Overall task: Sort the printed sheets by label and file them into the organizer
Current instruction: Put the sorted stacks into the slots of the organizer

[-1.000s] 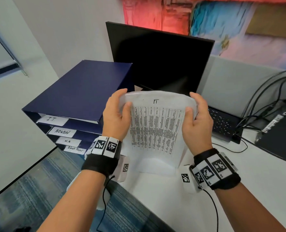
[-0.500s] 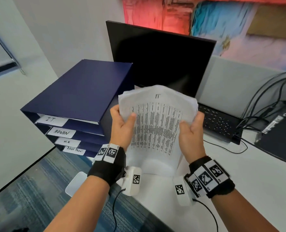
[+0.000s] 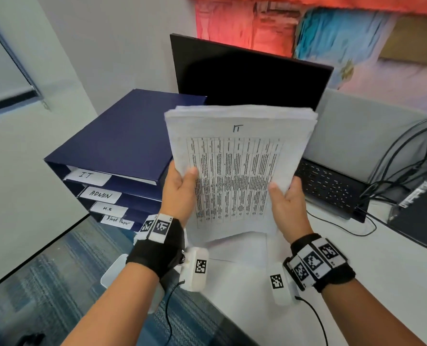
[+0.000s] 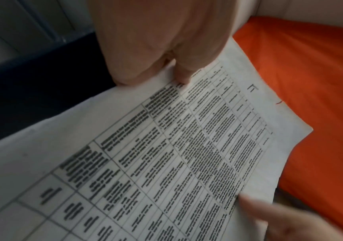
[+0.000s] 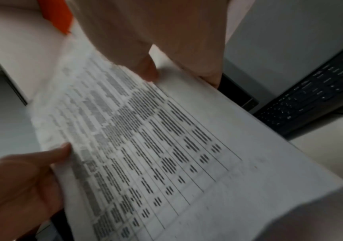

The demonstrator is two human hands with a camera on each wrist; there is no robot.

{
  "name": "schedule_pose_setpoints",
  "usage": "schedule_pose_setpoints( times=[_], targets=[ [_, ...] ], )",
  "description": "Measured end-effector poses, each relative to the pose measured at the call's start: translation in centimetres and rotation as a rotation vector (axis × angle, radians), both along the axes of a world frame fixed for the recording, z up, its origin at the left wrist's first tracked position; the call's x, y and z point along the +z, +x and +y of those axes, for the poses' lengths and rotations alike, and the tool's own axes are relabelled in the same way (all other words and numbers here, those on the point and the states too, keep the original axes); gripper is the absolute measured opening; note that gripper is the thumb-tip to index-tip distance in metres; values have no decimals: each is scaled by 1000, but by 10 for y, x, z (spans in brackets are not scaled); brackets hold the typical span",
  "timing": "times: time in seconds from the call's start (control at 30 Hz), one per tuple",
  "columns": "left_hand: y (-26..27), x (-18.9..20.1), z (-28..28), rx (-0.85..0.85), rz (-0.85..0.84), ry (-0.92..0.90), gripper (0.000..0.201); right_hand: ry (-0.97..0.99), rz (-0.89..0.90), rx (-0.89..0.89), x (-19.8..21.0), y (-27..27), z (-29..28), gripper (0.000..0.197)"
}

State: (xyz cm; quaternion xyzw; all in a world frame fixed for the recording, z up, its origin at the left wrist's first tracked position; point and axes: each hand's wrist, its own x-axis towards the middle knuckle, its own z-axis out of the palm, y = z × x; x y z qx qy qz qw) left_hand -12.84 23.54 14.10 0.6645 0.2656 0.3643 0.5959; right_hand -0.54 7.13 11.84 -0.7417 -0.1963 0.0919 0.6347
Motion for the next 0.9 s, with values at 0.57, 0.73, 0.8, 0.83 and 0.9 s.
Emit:
schedule_pose_setpoints(
  times=[0.57,0.73,0.8,0.83,0.9],
  targets=[
    [-143,-39,53,353,16,-112,25,-31,143,479,-19,-97,68,24],
    [-195,-72,69,514,165,-200,15,-163,195,603,-48,-147,92,25],
    [-210,-82,75,540,247,-207,17,-217,245,612,-60,-161,98,26],
    [-216,-85,78,537,288,-198,22,-240,263,617,-64,-167,100,28],
    [-225,-88,84,518,366,-185,26,-282,284,631,-69,-175,105,26]
  ],
)
